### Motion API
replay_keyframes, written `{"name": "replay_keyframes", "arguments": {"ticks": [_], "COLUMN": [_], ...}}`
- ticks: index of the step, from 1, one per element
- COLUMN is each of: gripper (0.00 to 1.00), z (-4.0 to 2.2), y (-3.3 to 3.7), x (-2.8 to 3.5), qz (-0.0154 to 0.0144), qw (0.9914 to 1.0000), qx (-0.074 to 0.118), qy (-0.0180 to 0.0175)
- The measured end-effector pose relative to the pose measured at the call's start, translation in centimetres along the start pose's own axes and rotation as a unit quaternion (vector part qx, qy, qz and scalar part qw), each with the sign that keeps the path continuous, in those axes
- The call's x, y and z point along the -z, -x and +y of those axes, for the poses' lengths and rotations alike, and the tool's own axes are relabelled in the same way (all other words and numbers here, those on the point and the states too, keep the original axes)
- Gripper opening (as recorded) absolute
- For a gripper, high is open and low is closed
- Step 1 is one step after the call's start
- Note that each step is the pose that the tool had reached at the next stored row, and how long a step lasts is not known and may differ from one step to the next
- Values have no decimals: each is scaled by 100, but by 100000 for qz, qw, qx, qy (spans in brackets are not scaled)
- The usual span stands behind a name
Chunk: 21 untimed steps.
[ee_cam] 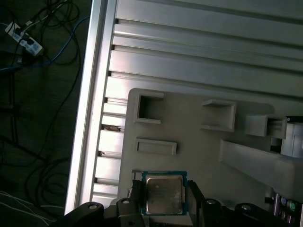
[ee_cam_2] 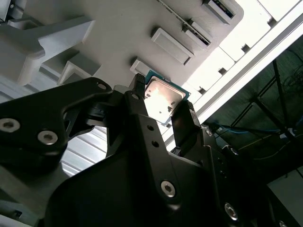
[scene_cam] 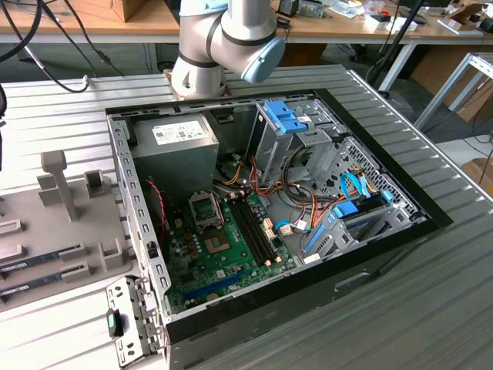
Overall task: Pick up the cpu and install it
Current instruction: 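Pick up the cpu and move it towards the insertion slot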
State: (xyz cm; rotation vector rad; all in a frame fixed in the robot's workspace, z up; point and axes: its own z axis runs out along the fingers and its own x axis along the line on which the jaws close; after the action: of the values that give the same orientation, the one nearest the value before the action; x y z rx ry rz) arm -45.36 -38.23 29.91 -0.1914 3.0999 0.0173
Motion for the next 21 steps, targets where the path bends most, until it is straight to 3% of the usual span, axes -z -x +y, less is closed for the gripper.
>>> {"name": "replay_keyframes", "arguments": {"ticks": [21], "gripper": [47], "z": [2], "y": [7], "x": [189], "qz": [-2], "qw": [100000], "qx": [-1], "qy": [4]}}
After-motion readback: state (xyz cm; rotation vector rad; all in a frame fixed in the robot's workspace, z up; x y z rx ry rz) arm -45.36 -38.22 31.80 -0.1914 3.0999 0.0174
